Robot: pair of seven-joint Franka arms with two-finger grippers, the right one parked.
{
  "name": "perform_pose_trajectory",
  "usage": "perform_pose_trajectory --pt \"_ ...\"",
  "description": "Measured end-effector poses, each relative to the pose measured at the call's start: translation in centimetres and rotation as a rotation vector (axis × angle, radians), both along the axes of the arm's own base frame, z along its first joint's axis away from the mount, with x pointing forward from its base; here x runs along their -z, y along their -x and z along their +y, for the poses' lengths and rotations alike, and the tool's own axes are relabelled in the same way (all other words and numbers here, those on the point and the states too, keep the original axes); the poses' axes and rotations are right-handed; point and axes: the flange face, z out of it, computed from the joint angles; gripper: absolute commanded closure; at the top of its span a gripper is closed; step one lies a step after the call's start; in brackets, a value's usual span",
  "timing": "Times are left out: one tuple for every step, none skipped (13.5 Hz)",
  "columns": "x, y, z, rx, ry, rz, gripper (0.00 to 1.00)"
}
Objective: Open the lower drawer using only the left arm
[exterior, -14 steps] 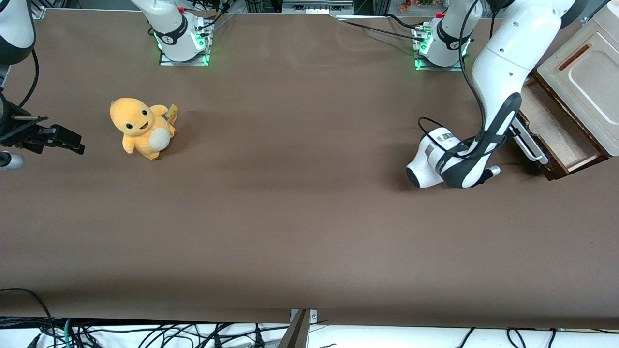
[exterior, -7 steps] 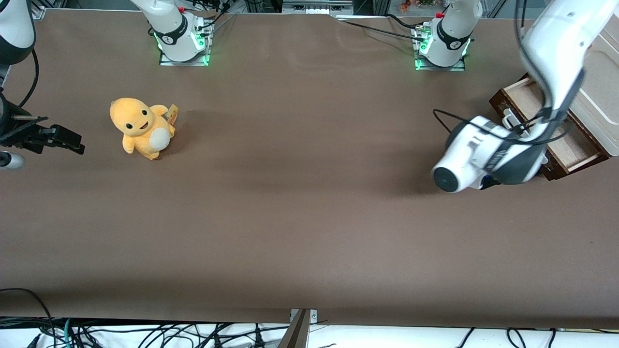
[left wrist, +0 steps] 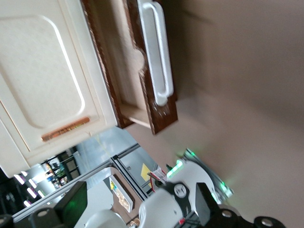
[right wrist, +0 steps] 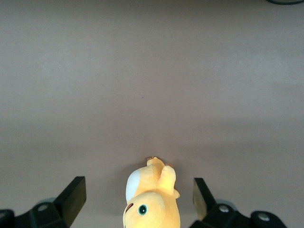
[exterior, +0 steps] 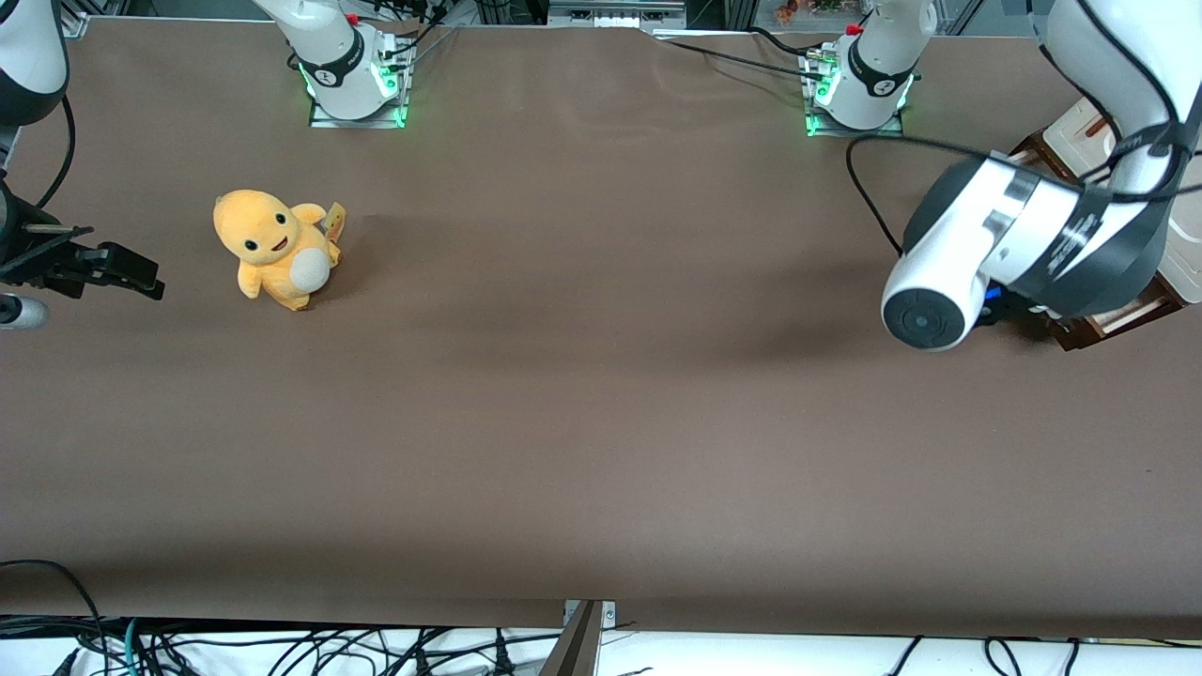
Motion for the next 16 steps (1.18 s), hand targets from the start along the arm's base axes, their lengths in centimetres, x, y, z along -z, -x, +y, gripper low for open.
perform_pose_trajectory --pt "-0.9 0.2 -0.8 0.001 0.033 -0.005 0.00" --pt "-1.7 0.1 -1.5 0.000 0.070 -0.017 0.00" --pt "-2.4 -0.1 -2.0 0.005 0.110 -0.037 0.00" --pt "-3.1 -0.5 -2.3 0.021 0.162 -0.052 0.00" --pt "-3.6 -0.9 -2.4 0.047 0.220 -0.056 0.00" --pt "-4.1 -1.2 -2.1 0.073 0.265 -0.051 0.00" --pt "-4.4 -1.6 -1.5 0.094 0.309 -0.044 0.00" --pt "-4.8 -2.0 -0.8 0.119 0.367 -0.046 0.00" --pt "-5.5 -2.5 -0.1 0.143 0.436 -0.057 0.00" --pt "-6.4 -2.9 1.1 0.167 0.511 -0.074 0.00" --pt "-7.4 -3.1 2.6 0.189 0.573 -0.088 0.00" --pt "-8.7 -3.2 5.0 0.217 0.626 -0.106 0.00" --pt "-9.6 -3.2 6.5 0.240 0.650 -0.121 0.00" --pt "-10.2 -3.2 7.5 0.270 0.663 -0.139 0.00" --pt "-10.5 -3.2 7.9 0.302 0.672 -0.165 0.00" --pt "-10.7 -3.1 8.1 0.334 0.686 -0.202 0.00"
